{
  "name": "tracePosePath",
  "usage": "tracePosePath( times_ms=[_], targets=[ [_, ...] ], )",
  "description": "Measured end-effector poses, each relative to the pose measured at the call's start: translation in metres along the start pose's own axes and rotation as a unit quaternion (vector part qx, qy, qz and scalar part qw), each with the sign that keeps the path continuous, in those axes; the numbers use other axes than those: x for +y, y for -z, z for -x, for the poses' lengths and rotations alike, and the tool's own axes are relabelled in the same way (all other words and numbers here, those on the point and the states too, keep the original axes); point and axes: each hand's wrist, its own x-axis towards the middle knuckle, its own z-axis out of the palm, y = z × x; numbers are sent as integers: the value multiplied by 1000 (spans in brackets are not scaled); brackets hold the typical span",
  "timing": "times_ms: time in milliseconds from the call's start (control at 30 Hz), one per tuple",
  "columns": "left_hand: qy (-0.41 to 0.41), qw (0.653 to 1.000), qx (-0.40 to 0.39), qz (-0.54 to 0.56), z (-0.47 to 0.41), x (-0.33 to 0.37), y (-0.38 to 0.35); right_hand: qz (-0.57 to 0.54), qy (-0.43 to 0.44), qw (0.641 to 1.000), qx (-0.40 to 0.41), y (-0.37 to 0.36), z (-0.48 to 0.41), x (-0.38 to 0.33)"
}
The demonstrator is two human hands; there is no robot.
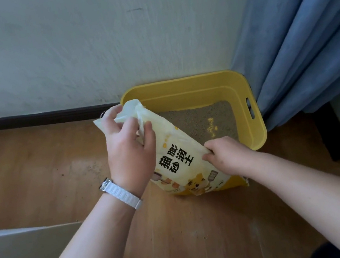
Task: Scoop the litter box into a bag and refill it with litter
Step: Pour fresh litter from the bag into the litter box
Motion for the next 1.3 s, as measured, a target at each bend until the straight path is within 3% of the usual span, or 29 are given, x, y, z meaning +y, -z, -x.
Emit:
tracePosePath(
  times_ms=[333, 500, 633, 867, 967, 1167, 1300],
  targets=[
    [-47, 997, -53, -20, -1, 0, 5, -52, 48, 997, 8, 5, 2, -3],
    [-85, 988, -127, -5, 0, -5, 7, -94, 98, 991, -1, 15, 16, -25],
    [-93, 972, -210, 58, 7, 3, 5, -142, 170, 975, 33, 31, 32, -41],
    [-110, 947, -271, 131, 12, 23, 8, -230, 182, 948, 127, 51, 50, -46],
    [-134, 959, -240, 73, 16, 27, -1, -239, 175, 945, 139, 53, 54, -47],
    [-136, 968, -188, 97, 17, 32, -4, -191, 191, 953, 133, 55, 56, -45],
    [-87, 974, -171, 119, 12, 31, 2, -64, 218, 964, 138, 65, 54, -36]
  ],
)
